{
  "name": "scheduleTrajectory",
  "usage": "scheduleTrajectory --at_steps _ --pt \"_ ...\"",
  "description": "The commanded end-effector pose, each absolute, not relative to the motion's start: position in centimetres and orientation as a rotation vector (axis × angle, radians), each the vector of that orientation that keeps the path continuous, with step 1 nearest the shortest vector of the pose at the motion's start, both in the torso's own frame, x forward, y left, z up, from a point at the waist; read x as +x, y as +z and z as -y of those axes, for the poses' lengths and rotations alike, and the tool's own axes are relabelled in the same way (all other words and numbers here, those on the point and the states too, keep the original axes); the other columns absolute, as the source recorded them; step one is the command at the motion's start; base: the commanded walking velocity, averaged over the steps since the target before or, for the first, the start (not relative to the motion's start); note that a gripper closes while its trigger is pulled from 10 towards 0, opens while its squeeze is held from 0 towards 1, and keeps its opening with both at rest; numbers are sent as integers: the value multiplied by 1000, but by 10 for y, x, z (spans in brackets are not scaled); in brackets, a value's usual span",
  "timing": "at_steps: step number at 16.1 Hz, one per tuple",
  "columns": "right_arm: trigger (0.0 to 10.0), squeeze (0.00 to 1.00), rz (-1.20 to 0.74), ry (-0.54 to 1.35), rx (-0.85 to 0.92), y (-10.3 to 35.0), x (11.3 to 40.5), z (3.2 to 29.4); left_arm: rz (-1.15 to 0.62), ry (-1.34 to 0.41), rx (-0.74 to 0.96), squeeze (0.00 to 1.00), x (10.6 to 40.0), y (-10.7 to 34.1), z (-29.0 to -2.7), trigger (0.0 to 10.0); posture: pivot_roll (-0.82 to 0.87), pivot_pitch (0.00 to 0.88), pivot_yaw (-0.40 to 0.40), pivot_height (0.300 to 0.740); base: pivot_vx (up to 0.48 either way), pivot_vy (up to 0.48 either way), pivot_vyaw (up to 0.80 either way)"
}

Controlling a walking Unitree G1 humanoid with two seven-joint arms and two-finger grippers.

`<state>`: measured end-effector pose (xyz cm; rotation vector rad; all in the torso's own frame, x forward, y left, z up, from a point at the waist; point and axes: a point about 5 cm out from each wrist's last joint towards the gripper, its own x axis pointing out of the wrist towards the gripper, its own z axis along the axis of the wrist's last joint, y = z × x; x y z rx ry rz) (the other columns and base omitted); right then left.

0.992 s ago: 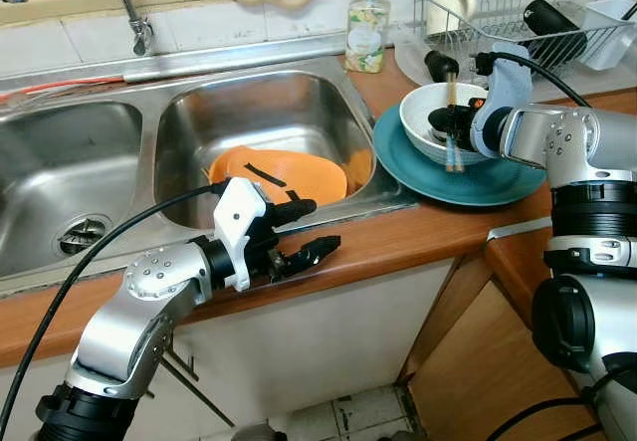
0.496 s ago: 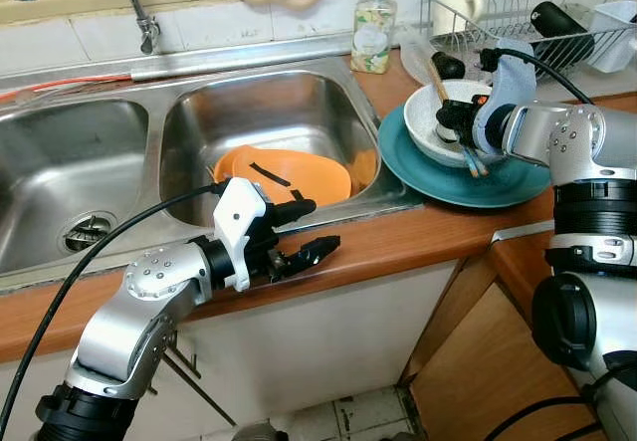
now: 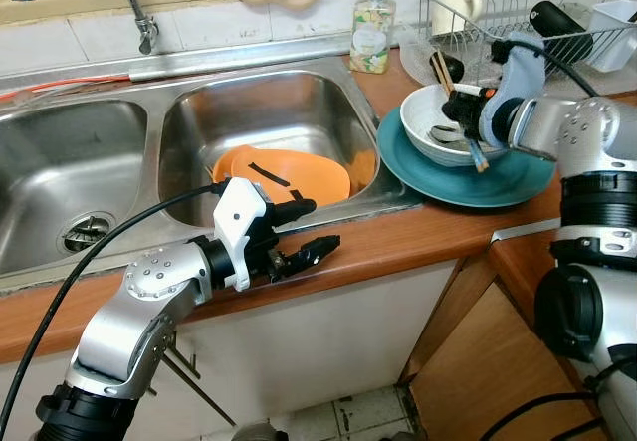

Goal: Kitchen organization

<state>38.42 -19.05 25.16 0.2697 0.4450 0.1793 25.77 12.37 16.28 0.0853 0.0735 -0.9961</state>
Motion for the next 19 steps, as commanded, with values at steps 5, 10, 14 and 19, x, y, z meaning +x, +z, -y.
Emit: scheduleTrajectory --at_steps 5,10,14,19 --pt "0 0 -235 325 345 298 380 191 -53 -1002 104 0 262 168 -124 10000 -35 0 53 740 0 0 0" --pt "0 0 48 471 316 308 354 168 6 -985 48 0 270 182 -123 10000 -39 0 70 740 0 0 0" --pt "1176 0 138 596 284 295 325 140 59 -971 -14 0 275 197 -126 10000 -30 0 75 740 0 0 0" --pt "0 0 114 821 215 257 289 118 128 -1020 -242 0 285 229 -129 10000 -2 0 74 740 0 0 0"
